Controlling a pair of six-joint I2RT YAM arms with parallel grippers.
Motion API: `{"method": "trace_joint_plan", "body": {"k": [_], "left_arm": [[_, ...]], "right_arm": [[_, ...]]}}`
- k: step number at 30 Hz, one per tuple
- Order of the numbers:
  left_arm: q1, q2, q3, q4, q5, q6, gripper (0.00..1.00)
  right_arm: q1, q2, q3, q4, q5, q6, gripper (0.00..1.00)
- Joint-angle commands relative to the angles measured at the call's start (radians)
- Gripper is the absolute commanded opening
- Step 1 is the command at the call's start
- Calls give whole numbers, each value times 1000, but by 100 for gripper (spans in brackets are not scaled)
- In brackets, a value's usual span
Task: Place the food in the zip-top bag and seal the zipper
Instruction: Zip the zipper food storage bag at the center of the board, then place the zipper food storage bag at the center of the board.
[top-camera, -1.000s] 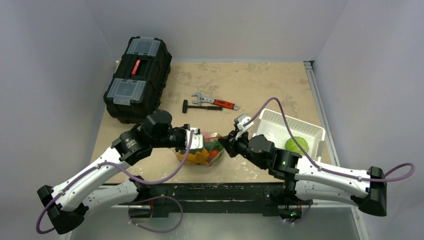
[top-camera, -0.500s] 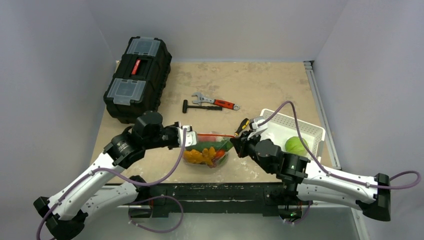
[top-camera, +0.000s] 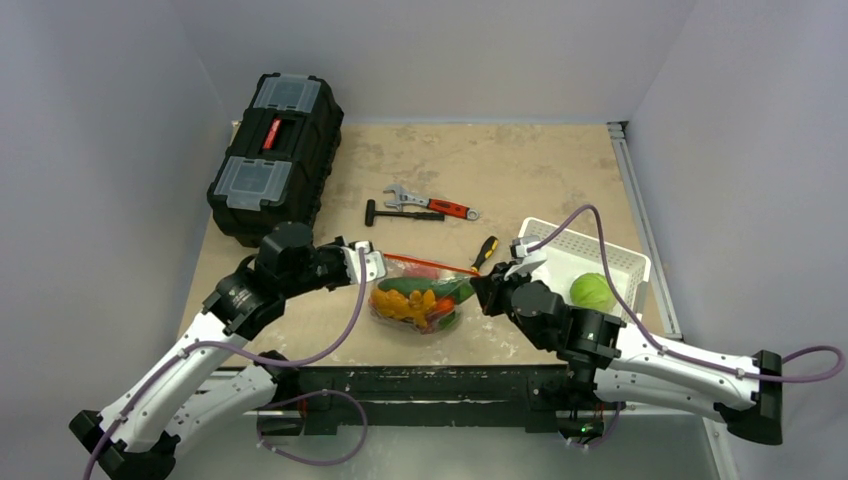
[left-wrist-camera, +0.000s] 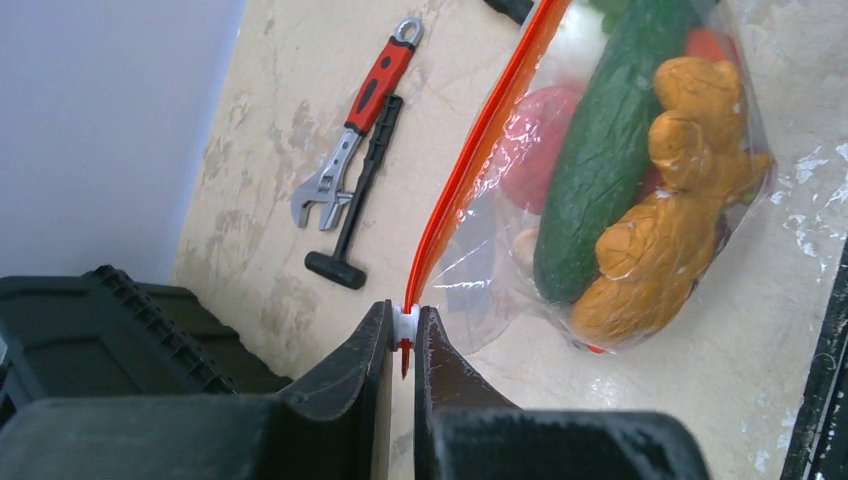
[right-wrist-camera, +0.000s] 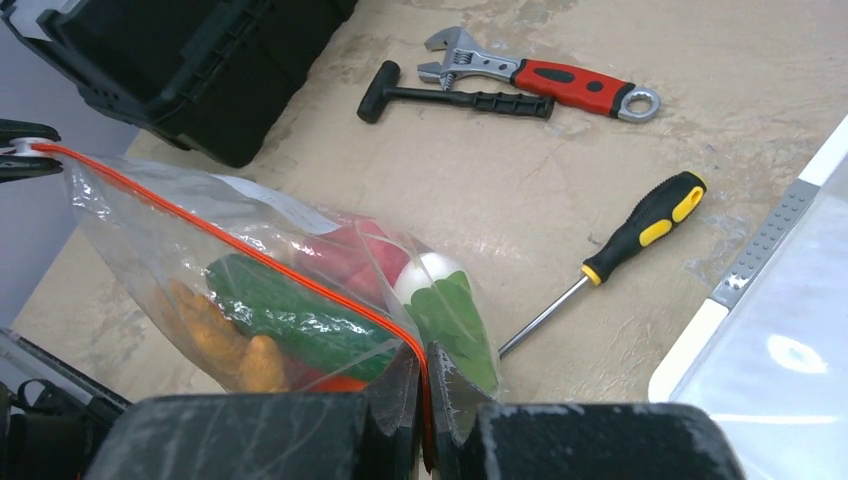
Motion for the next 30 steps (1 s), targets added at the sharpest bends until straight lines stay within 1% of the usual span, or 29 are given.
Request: {"method": "trace_joint_plan", "body": {"k": [1, 5, 8, 9, 10, 12, 13, 14, 15, 17, 20, 21, 22, 25, 27, 30], "left_arm": [[45, -24, -4, 13, -108, 39, 0], [52, -57, -42, 52, -99, 54, 0], [54, -56, -29, 40, -68, 49, 0], [54, -59, -30, 43, -65, 48, 6], [53, -64, -34, 49, -64, 47, 13], [54, -87, -27, 43, -50, 46, 31], [53, -103, -19, 40, -38, 38, 42], [54, -125, -21, 54, -24, 32, 50], [56, -148, -33, 79, -10, 30, 54], [55, -205, -72, 143, 26, 29, 61], [58, -262, -97, 219, 46, 10, 65], [58, -277, -101, 250, 30, -3, 67], [58, -292, -112, 297, 5, -20, 67], [57, -326, -163, 448, -128, -65, 67], [56, -319, -166, 465, -211, -58, 67], [57, -288, -158, 485, -396, -54, 66]], "right_arm": [[-15, -27, 4, -73, 106, 8, 0], [-15, -3, 5, -58, 100, 7, 0], [-15, 8, -8, 6, 54, -26, 0], [-15, 9, -13, 38, 28, -54, 0], [-15, 7, -17, 69, -10, -72, 0], [-15, 3, -33, 139, -89, -133, 0], [-15, 4, -38, 169, -125, -162, 0], [-15, 7, -39, 188, -151, -179, 0], [-15, 13, -36, 196, -164, -186, 0], [-14, 26, -29, 217, -185, -196, 0], [-14, 58, -16, 265, -244, -226, 0], [-15, 71, -12, 275, -263, -232, 0], [-14, 86, -5, 284, -278, -233, 0], [-14, 135, 1, 350, -348, -258, 0], [-11, 178, 12, 406, -408, -265, 0], [15, 253, 42, 475, -463, -255, 0]]}}
